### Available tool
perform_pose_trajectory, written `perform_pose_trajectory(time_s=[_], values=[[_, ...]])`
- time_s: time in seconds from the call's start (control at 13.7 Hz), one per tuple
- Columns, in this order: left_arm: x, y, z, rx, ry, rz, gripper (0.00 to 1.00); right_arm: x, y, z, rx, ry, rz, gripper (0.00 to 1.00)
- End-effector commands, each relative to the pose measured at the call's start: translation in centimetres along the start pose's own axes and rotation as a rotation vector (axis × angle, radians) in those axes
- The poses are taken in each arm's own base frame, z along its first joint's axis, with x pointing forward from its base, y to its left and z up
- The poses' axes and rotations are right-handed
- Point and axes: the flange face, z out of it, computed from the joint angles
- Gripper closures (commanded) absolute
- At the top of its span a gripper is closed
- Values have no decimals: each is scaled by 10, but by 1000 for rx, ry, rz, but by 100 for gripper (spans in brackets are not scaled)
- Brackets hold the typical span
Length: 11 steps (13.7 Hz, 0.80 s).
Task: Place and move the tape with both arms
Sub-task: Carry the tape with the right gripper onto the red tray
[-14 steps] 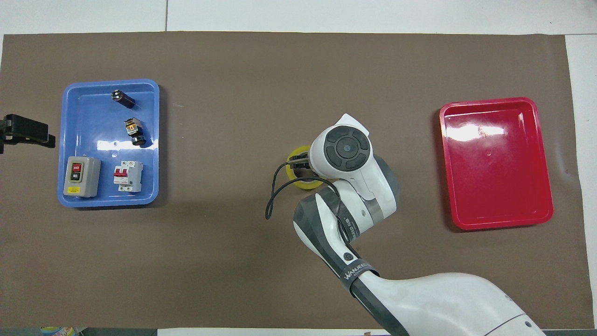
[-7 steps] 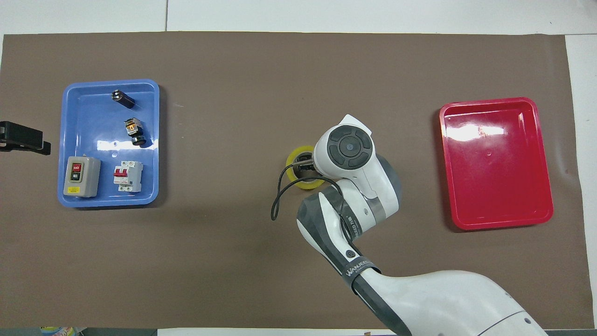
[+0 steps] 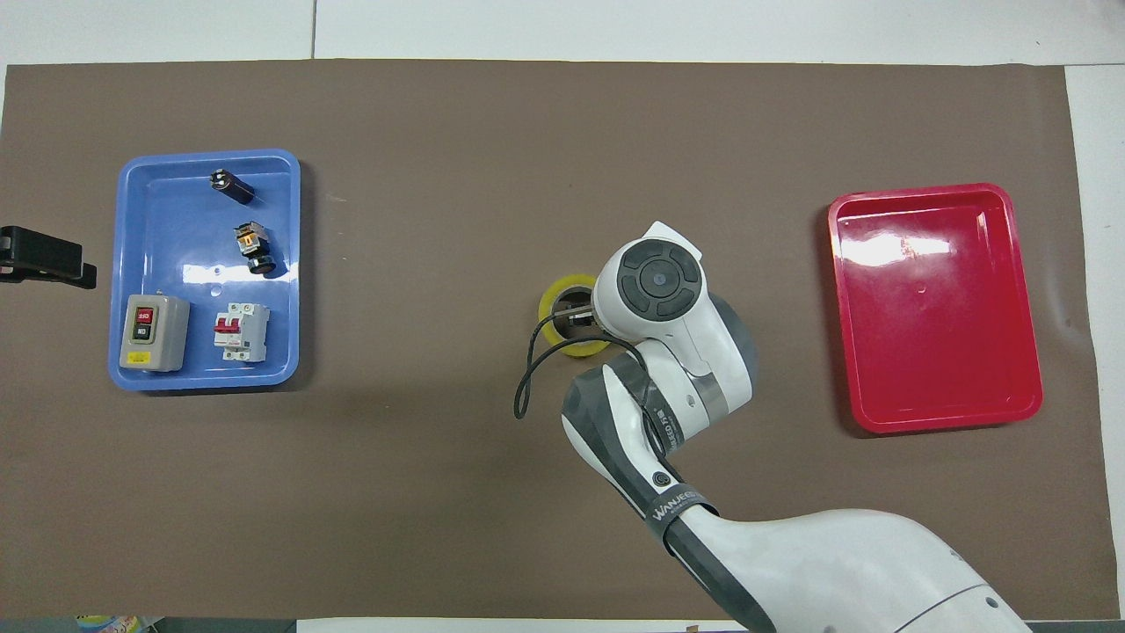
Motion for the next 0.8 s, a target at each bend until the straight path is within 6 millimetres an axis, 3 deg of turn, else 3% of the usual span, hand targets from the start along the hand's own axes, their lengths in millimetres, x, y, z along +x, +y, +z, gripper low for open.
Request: perform_pose_trajectory(time_s=[0.0, 0.15, 0.36, 0.44, 0.51, 0.58, 0.73], values=[[-4, 0, -5, 22, 22, 17, 0, -6, 5, -6, 13, -13, -13, 100], [-4, 0, -3, 22, 20, 13, 0, 3, 9, -17, 6, -33, -5, 100], [-5, 0, -3, 22, 12, 14, 0, 48, 75, -71, -18, -88, 8, 100], [-5, -1, -3, 22, 12, 13, 0, 56, 111, -87, -15, -87, 41, 100], [-5, -3, -3, 22, 13, 10, 0, 62, 162, -103, -6, -82, 67, 100], [-5, -4, -3, 22, 13, 8, 0, 64, 210, -105, -1, -99, 64, 100], [-5, -3, -3, 22, 13, 10, 0, 63, 285, -102, 9, -125, 10, 100]])
